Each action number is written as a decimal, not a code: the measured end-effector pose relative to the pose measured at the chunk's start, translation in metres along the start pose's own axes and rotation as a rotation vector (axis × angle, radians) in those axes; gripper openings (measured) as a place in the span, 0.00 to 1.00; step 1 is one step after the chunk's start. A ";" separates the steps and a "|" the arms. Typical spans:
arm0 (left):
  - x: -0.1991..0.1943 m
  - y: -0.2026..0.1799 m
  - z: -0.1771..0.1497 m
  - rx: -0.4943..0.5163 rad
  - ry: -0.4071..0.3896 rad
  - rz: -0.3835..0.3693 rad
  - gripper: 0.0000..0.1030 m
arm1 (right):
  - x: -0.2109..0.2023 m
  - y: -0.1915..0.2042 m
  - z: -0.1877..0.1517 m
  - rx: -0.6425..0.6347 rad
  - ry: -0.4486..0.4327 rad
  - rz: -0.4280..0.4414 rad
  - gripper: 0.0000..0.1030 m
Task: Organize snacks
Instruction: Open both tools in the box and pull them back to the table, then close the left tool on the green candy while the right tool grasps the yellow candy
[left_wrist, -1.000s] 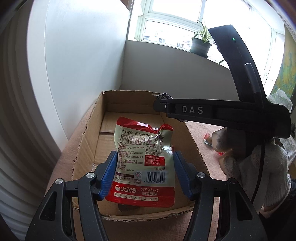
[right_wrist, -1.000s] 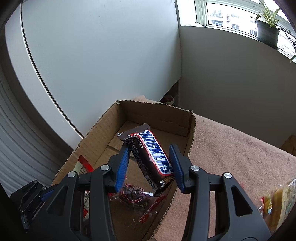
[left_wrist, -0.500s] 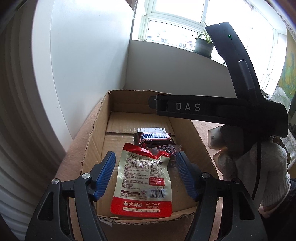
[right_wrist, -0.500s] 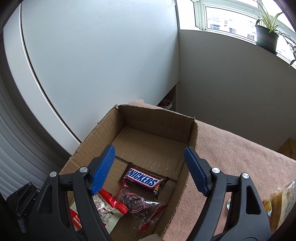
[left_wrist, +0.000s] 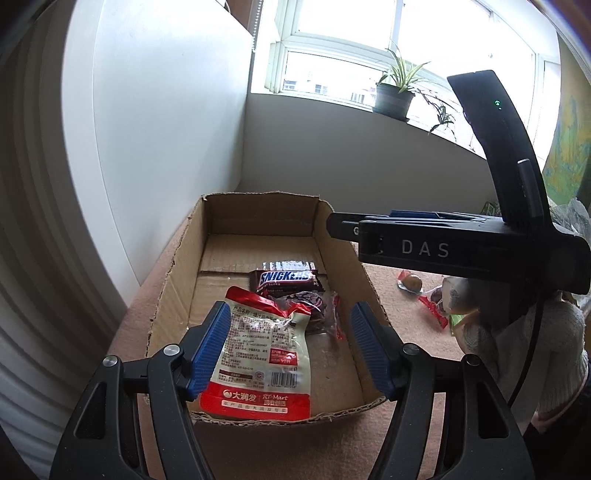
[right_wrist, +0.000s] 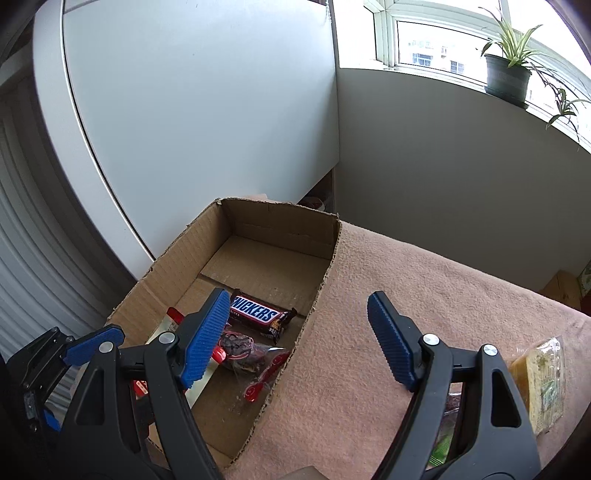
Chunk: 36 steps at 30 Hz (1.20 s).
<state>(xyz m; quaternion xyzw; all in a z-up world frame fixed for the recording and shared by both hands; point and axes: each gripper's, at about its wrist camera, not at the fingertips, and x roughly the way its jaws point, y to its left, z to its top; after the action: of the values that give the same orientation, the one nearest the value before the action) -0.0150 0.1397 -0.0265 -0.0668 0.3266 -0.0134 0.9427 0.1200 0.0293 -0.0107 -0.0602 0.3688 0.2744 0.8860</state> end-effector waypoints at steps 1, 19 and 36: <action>-0.001 -0.003 0.000 0.002 -0.002 -0.004 0.66 | -0.007 -0.004 -0.004 0.000 -0.004 -0.004 0.77; -0.002 -0.095 -0.009 0.131 0.028 -0.139 0.66 | -0.106 -0.113 -0.114 0.066 0.000 -0.103 0.77; 0.016 -0.207 -0.057 0.335 0.177 -0.312 0.66 | -0.128 -0.179 -0.195 0.175 0.079 -0.098 0.64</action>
<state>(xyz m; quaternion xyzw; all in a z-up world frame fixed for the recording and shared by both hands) -0.0336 -0.0736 -0.0524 0.0424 0.3867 -0.2185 0.8949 0.0201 -0.2377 -0.0807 -0.0111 0.4227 0.1949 0.8850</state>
